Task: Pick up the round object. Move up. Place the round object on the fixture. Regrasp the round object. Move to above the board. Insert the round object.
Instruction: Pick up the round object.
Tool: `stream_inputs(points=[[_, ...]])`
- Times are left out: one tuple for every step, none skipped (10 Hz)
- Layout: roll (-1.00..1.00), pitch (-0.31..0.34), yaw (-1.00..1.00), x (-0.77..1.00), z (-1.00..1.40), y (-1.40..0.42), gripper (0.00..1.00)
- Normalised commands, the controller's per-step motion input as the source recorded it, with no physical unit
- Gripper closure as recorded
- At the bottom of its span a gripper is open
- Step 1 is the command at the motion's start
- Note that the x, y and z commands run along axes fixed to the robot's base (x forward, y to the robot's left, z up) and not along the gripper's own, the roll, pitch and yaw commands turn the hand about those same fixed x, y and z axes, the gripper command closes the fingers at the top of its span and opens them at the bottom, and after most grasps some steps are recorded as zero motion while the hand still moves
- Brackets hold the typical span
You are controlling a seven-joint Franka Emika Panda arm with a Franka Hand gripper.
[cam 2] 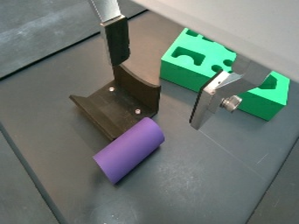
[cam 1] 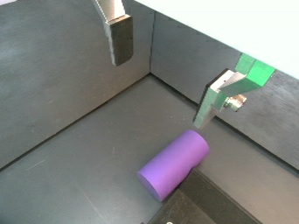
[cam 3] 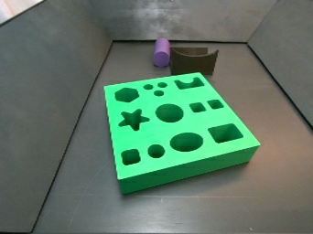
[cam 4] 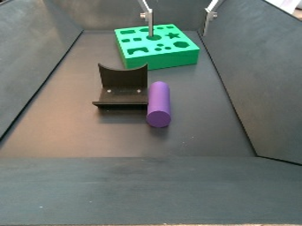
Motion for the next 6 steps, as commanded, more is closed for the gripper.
stream_inputs(points=[[0.00, -0.024, 0.00, 0.00, 0.00, -0.03, 0.00], [0.06, -0.157, -0.14, -0.40, -0.38, -0.23, 0.00], [0.09, -0.023, 0.00, 0.39, -0.94, -0.16, 0.00], [0.09, -0.079, 0.00, 0.25, -1.00, -0.23, 0.00], [0.04, -0.116, 0.00, 0.18, -0.94, -0.10, 0.00], [0.02, -0.099, 0.00, 0.29, -0.79, -0.04, 0.00]])
